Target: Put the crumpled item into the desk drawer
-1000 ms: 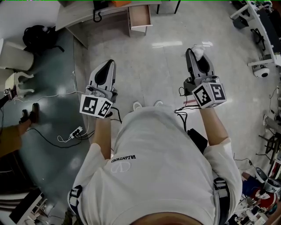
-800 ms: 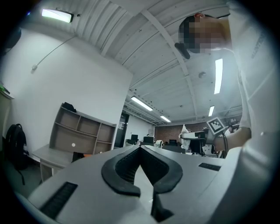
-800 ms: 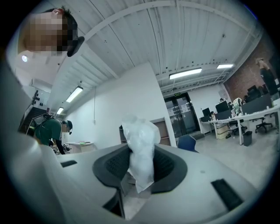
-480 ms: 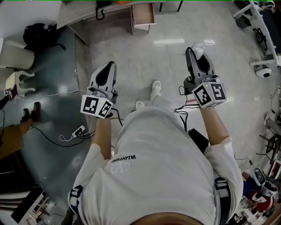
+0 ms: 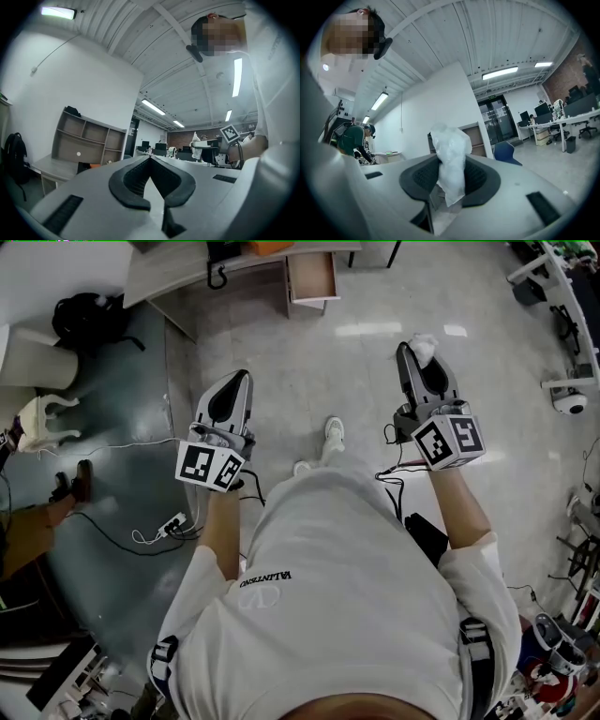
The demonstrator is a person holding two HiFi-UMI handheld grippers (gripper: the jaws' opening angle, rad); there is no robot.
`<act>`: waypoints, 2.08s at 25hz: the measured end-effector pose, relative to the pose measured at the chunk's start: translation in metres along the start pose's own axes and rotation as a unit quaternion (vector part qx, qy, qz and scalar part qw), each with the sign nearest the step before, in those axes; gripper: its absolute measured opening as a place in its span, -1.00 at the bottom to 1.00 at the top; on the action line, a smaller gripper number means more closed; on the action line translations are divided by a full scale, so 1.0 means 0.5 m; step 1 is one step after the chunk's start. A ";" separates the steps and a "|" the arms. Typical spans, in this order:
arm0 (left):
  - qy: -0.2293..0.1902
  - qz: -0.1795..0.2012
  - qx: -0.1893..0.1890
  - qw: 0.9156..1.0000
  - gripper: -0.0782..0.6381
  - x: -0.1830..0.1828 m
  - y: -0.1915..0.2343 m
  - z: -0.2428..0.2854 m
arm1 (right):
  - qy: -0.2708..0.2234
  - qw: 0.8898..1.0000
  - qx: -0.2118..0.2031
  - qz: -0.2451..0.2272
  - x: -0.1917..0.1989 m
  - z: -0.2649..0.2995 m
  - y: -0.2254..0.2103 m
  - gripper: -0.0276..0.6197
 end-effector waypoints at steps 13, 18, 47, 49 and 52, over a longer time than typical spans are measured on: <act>0.001 0.007 -0.002 1.000 -0.79 0.004 0.034 0.241 | 0.009 1.000 -0.021 -0.005 -0.049 0.166 -0.162 -0.57; 0.003 0.009 -0.013 1.000 -0.79 0.013 0.039 0.322 | 0.013 1.000 -0.028 0.002 -0.064 0.218 -0.234 -0.57; 0.038 -0.036 -0.019 0.998 -0.79 0.141 0.313 0.568 | 0.091 0.995 -0.035 -0.006 0.040 0.586 -0.300 -0.56; 0.040 -0.040 -0.005 0.998 -0.79 0.148 0.344 0.602 | 0.096 0.995 -0.032 -0.005 0.052 0.625 -0.294 -0.56; 0.040 -0.054 0.014 0.998 -0.79 0.168 0.379 0.648 | 0.096 0.995 -0.026 -0.005 0.067 0.672 -0.289 -0.56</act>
Point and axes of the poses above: the fingertips, and each gripper's own axes: z forward along the fingers, y to its left, x out of its underside, the point moved 6 cm from there along -z, backward along the fingers, and after that the axes turned 5 degrees about z, right-handed, at the moved point
